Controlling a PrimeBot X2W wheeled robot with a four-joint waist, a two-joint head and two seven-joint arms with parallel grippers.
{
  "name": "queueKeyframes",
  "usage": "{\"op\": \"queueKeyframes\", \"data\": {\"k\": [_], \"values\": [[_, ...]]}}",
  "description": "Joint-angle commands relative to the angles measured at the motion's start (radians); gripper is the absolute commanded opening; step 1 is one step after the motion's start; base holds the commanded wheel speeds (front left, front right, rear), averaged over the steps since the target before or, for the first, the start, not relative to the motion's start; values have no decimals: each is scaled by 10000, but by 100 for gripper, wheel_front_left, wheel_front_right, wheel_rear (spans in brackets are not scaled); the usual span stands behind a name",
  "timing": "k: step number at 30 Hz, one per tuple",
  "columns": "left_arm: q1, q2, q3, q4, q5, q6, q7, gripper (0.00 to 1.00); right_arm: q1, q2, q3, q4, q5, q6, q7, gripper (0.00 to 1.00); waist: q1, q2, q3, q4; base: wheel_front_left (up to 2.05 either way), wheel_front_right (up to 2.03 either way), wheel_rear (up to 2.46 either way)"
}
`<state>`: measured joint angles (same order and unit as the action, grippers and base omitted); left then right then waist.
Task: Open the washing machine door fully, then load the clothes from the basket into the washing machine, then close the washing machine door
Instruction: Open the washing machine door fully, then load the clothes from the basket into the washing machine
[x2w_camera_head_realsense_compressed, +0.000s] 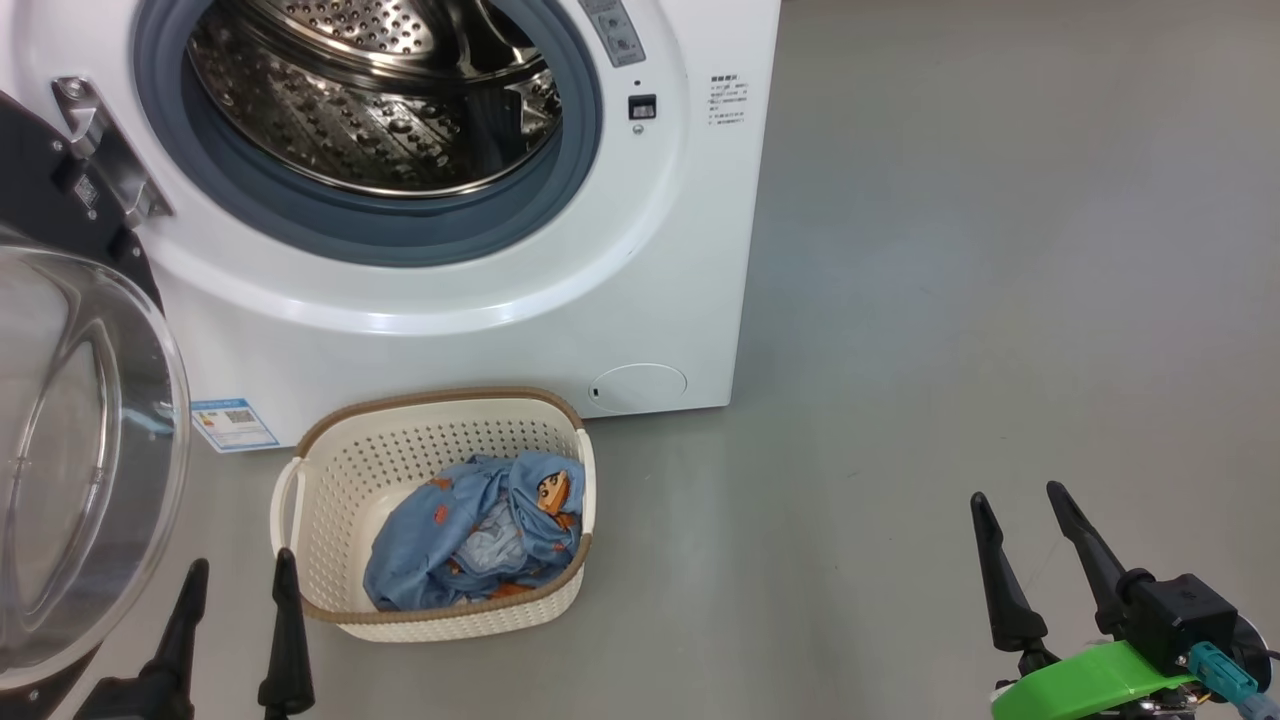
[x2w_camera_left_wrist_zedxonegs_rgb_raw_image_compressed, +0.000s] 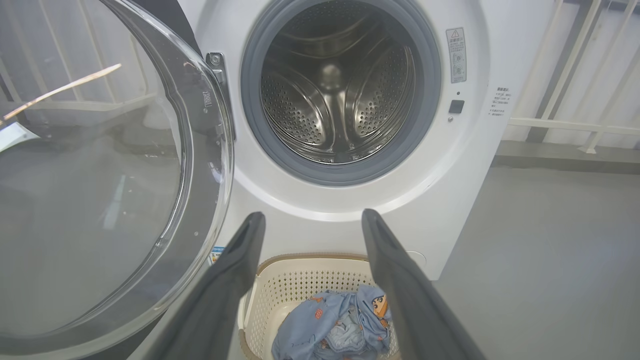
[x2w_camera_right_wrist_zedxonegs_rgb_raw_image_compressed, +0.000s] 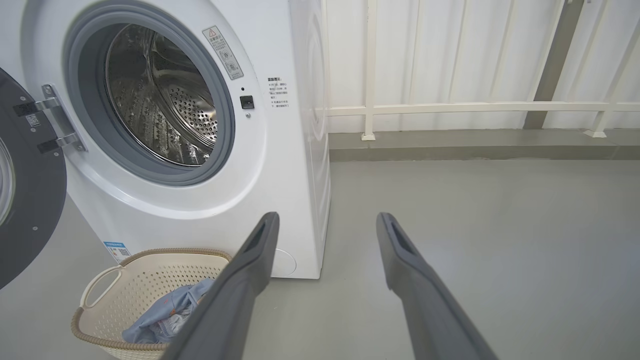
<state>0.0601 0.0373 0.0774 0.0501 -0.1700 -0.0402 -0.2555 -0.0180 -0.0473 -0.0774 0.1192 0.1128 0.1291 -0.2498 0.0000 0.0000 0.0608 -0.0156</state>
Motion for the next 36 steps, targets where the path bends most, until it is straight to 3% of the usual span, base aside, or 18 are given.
{"op": "queueKeyframes", "data": {"k": [1, 13, 36], "values": [[-371, 129, 364, -218, 190, -36, -63, 100, -102, -31, 229, -225, 7, 16, -120, 100, 0, 0, 7, 13, 0, 0, 0], [-408, 129, 280, -304, 329, -15, -63, 100, -142, -30, 318, -118, 109, 16, -120, 100, 0, 0, 85, 53, 33, -29, -4], [-377, 129, 102, -373, 79, 198, -63, 100, -163, -30, 424, 67, 168, 16, -120, 100, 0, 0, 131, 196, 152, -144, -8]]}}
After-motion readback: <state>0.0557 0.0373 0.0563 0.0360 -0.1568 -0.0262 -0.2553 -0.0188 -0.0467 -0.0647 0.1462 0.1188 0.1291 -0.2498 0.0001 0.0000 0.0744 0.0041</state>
